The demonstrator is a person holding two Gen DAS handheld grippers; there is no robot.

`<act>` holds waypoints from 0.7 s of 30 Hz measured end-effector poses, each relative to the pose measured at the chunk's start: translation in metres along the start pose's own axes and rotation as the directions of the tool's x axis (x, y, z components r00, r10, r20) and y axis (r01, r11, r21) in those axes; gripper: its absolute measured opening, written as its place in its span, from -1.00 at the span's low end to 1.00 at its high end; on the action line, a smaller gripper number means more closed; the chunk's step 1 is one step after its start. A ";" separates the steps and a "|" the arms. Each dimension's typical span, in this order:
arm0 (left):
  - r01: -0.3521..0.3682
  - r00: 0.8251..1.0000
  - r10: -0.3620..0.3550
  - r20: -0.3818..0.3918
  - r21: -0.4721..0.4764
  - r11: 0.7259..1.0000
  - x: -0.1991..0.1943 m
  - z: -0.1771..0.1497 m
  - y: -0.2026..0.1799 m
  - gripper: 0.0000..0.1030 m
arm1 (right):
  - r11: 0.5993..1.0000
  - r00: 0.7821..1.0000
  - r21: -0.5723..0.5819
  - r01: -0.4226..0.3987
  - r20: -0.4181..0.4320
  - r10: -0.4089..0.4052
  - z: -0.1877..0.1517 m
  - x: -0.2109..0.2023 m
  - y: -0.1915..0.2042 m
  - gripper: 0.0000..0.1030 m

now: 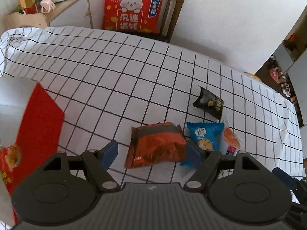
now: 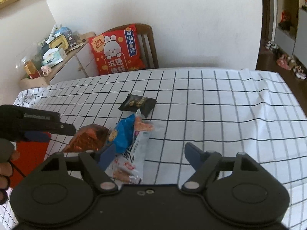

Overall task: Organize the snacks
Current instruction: 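Grasp the orange foil bag with the left gripper while the right grasps the white packet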

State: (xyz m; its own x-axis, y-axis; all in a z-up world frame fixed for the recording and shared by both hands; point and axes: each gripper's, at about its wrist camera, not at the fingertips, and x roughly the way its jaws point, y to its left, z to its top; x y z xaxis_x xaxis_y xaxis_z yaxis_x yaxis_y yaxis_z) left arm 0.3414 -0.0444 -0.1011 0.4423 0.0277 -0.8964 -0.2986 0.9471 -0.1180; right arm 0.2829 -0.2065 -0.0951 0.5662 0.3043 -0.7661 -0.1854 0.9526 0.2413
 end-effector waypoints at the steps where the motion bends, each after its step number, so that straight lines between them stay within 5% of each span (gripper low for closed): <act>1: -0.009 1.000 0.009 -0.006 -0.006 1.000 0.006 0.003 -0.001 0.50 | 1.000 1.000 -0.001 -0.001 -0.006 0.001 0.001 0.005 0.000 0.45; 21: 0.014 0.994 -0.020 -0.107 -0.056 0.998 0.069 0.018 -0.002 0.50 | 0.997 0.994 0.062 -0.056 -0.092 0.062 0.005 0.066 -0.001 -0.27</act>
State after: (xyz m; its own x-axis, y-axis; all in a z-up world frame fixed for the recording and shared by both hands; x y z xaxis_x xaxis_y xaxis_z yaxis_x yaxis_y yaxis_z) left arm 0.3878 -0.0381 -0.1548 0.3554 -0.0255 -0.9344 -0.3391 0.9280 -0.1543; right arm 0.3243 -0.1873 -0.1431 0.4771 0.3606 -0.8015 -0.1668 0.9325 0.3203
